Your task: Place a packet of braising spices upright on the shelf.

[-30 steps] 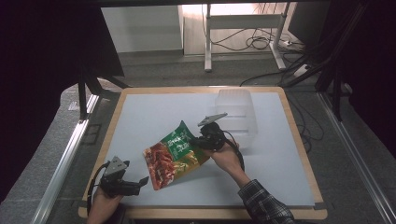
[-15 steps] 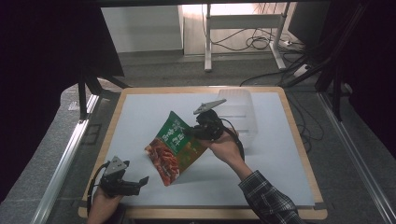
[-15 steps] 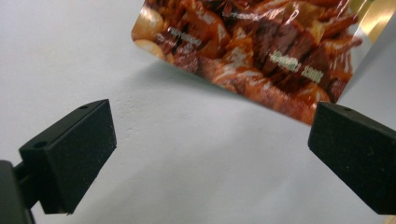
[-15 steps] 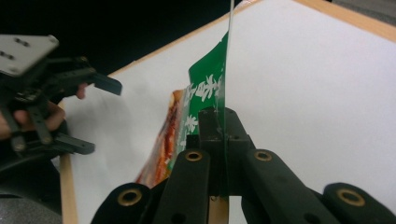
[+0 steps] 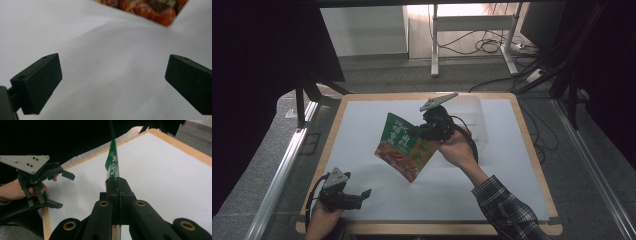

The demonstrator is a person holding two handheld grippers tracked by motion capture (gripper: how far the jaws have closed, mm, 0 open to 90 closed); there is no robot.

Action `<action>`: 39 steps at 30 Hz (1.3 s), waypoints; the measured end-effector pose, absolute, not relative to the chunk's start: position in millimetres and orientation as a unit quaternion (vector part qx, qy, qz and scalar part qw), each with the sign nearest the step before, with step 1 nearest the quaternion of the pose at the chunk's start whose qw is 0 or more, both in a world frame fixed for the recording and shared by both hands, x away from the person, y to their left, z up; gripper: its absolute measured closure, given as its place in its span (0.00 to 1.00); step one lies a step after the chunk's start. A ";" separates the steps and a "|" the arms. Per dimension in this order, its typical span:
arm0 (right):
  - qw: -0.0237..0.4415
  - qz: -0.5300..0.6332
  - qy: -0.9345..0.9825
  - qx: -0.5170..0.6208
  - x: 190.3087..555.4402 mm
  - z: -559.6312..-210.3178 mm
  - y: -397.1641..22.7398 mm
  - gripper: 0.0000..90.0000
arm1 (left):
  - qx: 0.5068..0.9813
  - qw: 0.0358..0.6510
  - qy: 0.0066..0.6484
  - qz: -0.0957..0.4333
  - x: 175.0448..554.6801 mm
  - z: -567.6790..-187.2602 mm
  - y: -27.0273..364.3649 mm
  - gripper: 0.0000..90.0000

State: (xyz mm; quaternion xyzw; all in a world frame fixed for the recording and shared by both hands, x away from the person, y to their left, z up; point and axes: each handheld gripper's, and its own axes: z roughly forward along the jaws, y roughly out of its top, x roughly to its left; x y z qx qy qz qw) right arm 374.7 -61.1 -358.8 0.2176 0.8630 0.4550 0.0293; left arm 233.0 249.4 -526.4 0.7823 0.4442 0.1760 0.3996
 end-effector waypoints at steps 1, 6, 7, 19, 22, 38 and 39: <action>0.034 0.455 0.863 0.217 374.3 -356.0 -61.3 0.99 | 0.782 0.400 0.444 0.176 233.0 -526.4 249.4 0.01; 0.059 0.452 0.863 0.218 376.5 -344.9 -65.2 0.99 | 0.783 0.399 0.443 0.176 232.9 -526.4 249.0 0.01; 0.059 0.452 0.863 0.218 376.5 -344.9 -65.2 0.99 | 0.783 0.399 0.443 0.176 232.9 -526.4 249.0 0.01; 0.066 0.456 0.862 0.213 387.5 -325.5 -77.7 0.99 | 0.784 0.398 0.442 0.176 233.0 -526.6 248.6 0.01; 0.072 0.456 0.860 0.216 391.2 -319.1 -80.3 0.99 | 0.784 0.398 0.442 0.176 233.0 -526.5 248.6 0.01; 0.102 0.467 0.848 0.228 413.5 -289.5 -102.8 0.99 | 0.786 0.397 0.440 0.177 232.9 -526.6 248.0 0.01; 0.105 0.468 0.847 0.229 415.4 -287.9 -104.7 0.99 | 0.786 0.396 0.440 0.177 232.8 -526.5 247.9 0.01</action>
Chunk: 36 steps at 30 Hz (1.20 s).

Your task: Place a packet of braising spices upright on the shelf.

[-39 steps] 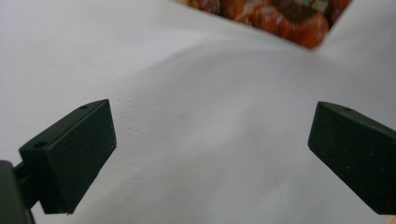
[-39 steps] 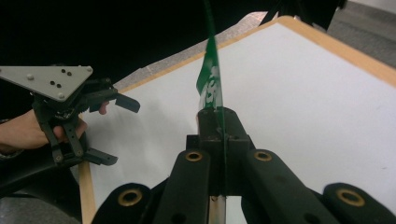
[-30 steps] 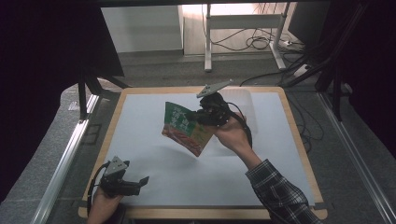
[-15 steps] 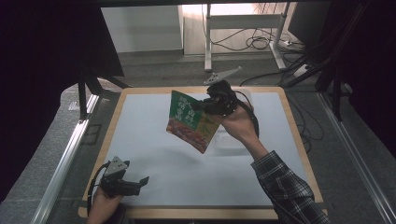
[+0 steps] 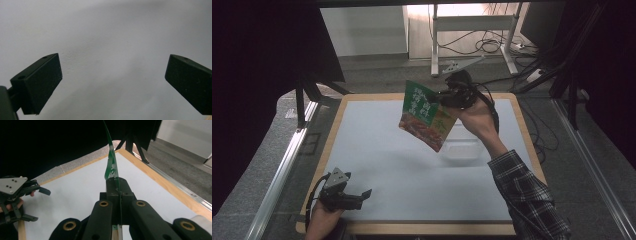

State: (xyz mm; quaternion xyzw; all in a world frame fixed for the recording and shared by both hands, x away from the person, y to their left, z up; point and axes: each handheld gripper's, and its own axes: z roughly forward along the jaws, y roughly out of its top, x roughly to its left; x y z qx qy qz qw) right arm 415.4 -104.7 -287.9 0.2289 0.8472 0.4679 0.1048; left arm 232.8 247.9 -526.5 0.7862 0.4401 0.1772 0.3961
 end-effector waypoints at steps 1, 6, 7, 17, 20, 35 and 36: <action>0.105 0.468 0.847 0.230 417.2 -286.4 -106.7 0.99 | 0.786 0.396 0.440 0.177 232.8 -526.6 247.8 0.01; 0.111 0.469 0.843 0.237 426.4 -282.0 -117.7 0.99 | 0.786 0.396 0.440 0.177 232.7 -526.6 247.7 0.01; 0.111 0.468 0.843 0.241 430.3 -281.3 -122.4 0.99 | 0.787 0.396 0.440 0.177 232.8 -526.6 247.8 0.01; 0.125 0.463 0.840 0.255 442.6 -280.2 -146.7 0.99 | 0.786 0.396 0.440 0.177 232.9 -526.8 247.7 0.01; 0.128 0.460 0.840 0.257 443.8 -280.4 -151.2 0.99 | 0.786 0.396 0.440 0.177 232.9 -526.8 247.5 0.01; 0.130 0.445 0.842 0.275 443.7 -289.5 -187.3 0.99 | 0.787 0.395 0.441 0.176 233.3 -526.8 248.1 0.01; 0.129 0.442 0.843 0.276 443.3 -290.1 -189.2 0.99 | 0.787 0.395 0.441 0.176 233.3 -526.8 248.1 0.01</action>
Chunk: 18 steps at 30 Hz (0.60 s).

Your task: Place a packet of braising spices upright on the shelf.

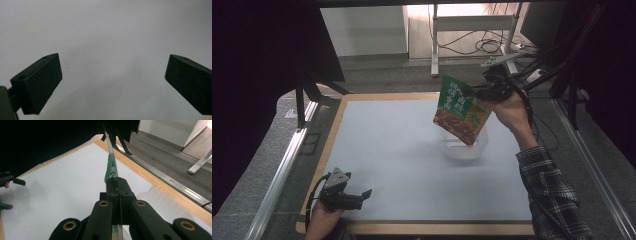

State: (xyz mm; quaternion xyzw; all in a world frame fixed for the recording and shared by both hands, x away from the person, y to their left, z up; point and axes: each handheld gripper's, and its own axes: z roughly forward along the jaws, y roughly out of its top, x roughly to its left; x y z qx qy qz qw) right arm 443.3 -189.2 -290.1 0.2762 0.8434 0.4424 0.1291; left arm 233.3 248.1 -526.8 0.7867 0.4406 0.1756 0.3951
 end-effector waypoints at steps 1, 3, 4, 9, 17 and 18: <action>0.129 0.442 0.843 0.276 443.3 -290.1 -189.2 0.99 | 0.787 0.395 0.441 0.176 233.3 -526.8 248.1 0.01; 0.129 0.439 0.844 0.279 442.4 -291.6 -192.6 0.99 | 0.786 0.395 0.442 0.176 233.2 -526.8 248.0 0.01; 0.127 0.434 0.846 0.281 442.1 -293.4 -196.3 0.99 | 0.786 0.395 0.442 0.174 233.2 -526.8 248.0 0.01; 0.123 0.425 0.849 0.288 441.4 -299.5 -204.7 0.99 | 0.786 0.395 0.442 0.174 233.2 -526.7 248.1 0.01; 0.116 0.418 0.849 0.300 442.6 -315.6 -213.4 0.99 | 0.786 0.395 0.442 0.174 233.2 -526.7 248.0 0.01; 0.116 0.418 0.849 0.300 442.6 -315.6 -213.4 0.99 | 0.786 0.395 0.442 0.174 233.3 -526.8 248.0 0.01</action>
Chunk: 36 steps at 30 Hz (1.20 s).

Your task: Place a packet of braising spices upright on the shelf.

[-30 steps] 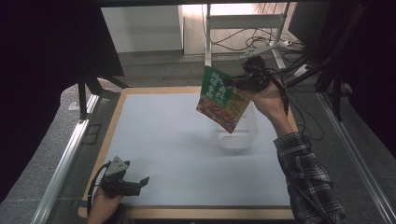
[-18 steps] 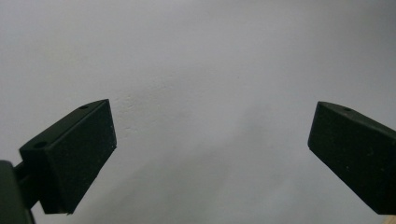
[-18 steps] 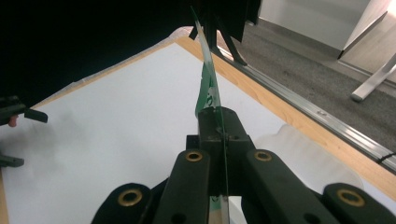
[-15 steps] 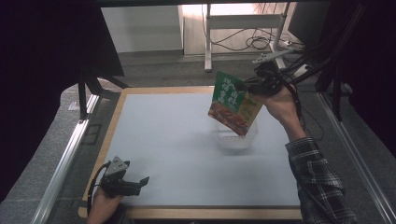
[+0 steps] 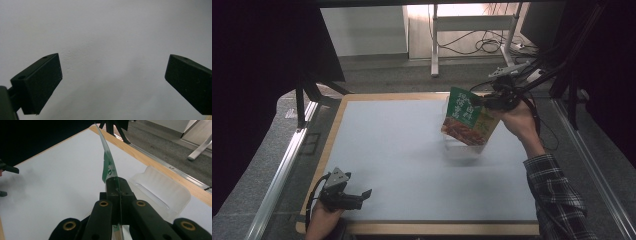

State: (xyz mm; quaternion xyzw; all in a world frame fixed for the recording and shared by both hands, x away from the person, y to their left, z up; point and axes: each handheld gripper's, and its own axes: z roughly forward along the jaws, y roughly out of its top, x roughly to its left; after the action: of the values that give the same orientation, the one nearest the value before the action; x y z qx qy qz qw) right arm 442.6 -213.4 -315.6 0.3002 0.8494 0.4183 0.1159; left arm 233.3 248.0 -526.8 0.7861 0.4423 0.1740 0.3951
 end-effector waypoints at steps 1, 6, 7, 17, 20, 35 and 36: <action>0.117 0.417 0.849 0.302 442.7 -317.1 -215.0 0.99 | 0.786 0.395 0.442 0.174 233.2 -526.7 248.0 0.01; 0.120 0.405 0.853 0.305 441.9 -319.3 -216.2 0.99 | 0.787 0.394 0.442 0.174 233.3 -526.7 247.8 0.01; 0.119 0.402 0.855 0.306 442.0 -320.6 -215.5 0.99 | 0.788 0.393 0.441 0.174 233.3 -526.6 247.7 0.01; 0.120 0.386 0.861 0.308 448.6 -338.3 -204.9 0.99 | 0.787 0.394 0.441 0.174 233.2 -526.7 247.6 0.01; 0.123 0.382 0.862 0.309 448.6 -340.2 -202.3 0.99 | 0.788 0.393 0.441 0.174 233.1 -526.6 247.4 0.01; 0.142 0.399 0.854 0.302 450.6 -341.3 -202.4 0.75 | 0.788 0.393 0.441 0.174 233.1 -526.6 247.5 0.01; 0.146 0.399 0.854 0.300 450.4 -341.6 -202.0 0.72 | 0.788 0.393 0.441 0.175 233.0 -526.6 247.5 0.01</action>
State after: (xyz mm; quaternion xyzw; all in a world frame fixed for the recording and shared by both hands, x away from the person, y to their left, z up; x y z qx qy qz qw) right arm 450.4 -202.0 -341.6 0.3005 0.8539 0.3992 0.1456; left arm 233.0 247.5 -526.6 0.7876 0.4410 0.1746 0.3934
